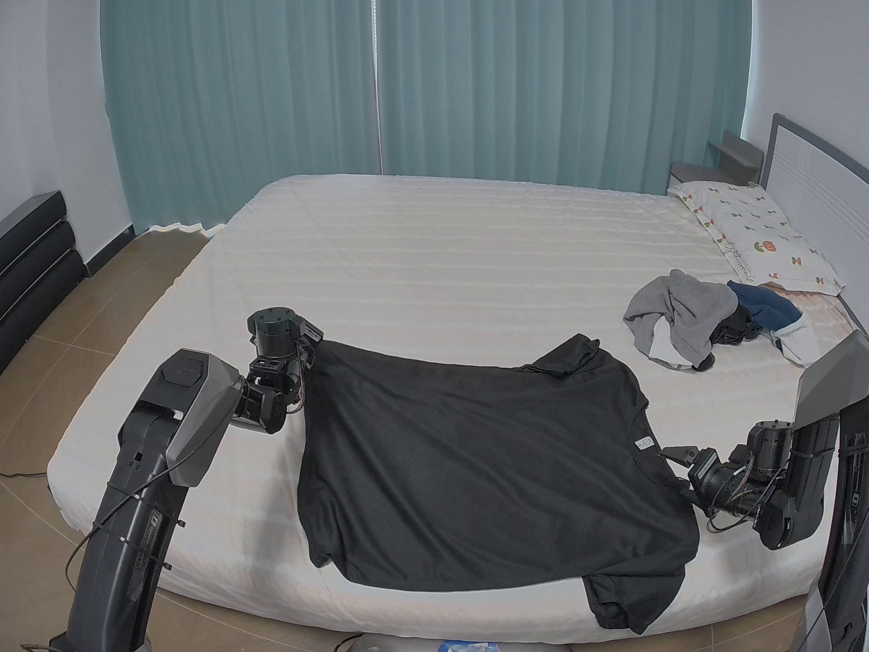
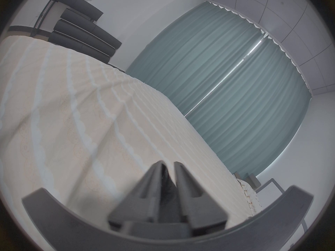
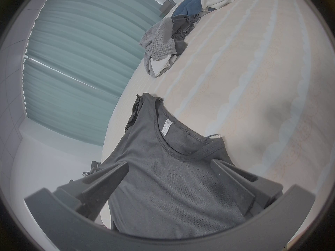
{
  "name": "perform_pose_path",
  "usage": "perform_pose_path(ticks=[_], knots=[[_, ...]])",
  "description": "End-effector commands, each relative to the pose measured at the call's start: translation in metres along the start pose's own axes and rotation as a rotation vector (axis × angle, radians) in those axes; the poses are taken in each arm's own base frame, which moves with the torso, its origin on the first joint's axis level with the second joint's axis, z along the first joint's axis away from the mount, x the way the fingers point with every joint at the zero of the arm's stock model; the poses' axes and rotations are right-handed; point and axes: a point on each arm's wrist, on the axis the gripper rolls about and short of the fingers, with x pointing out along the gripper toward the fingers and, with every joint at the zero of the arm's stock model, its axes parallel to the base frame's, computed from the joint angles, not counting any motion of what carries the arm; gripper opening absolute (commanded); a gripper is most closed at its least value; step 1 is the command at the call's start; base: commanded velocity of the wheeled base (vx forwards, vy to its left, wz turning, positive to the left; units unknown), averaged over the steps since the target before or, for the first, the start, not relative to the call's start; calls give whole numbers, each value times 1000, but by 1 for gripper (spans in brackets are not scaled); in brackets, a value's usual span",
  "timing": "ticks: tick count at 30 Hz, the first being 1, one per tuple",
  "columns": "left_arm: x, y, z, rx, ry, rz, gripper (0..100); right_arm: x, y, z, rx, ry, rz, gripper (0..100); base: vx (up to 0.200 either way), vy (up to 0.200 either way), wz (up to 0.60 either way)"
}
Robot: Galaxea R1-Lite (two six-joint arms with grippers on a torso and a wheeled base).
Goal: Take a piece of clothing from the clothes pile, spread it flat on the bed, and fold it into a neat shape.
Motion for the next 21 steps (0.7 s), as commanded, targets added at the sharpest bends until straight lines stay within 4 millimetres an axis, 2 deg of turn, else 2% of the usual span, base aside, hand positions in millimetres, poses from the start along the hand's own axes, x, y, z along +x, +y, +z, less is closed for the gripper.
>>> perform_pose_path(ticks=[1, 8, 9, 14, 18, 19, 21], knots=[[0, 2, -2, 1, 3, 4, 100, 0, 1, 1, -4, -7, 9, 100, 0, 0, 0], [-4, 7, -3, 10, 22, 33, 100, 0, 1, 1, -4, -6, 10, 100, 0, 0, 0], [-6, 7, 2, 10, 23, 40, 100, 0, 1, 1, -4, -6, 10, 100, 0, 0, 0], [-33, 6, 17, 16, 72, 89, 100, 0, 1, 1, -4, -7, 11, 100, 0, 0, 0], [-58, 6, 23, 18, 79, 103, 100, 0, 1, 1, -4, -5, 12, 100, 0, 0, 0], [-60, 6, 23, 19, 81, 103, 100, 0, 1, 1, -3, -5, 12, 100, 0, 0, 0], [-80, 4, 26, 28, 109, 110, 100, 0, 1, 1, -4, -5, 12, 100, 0, 0, 0]])
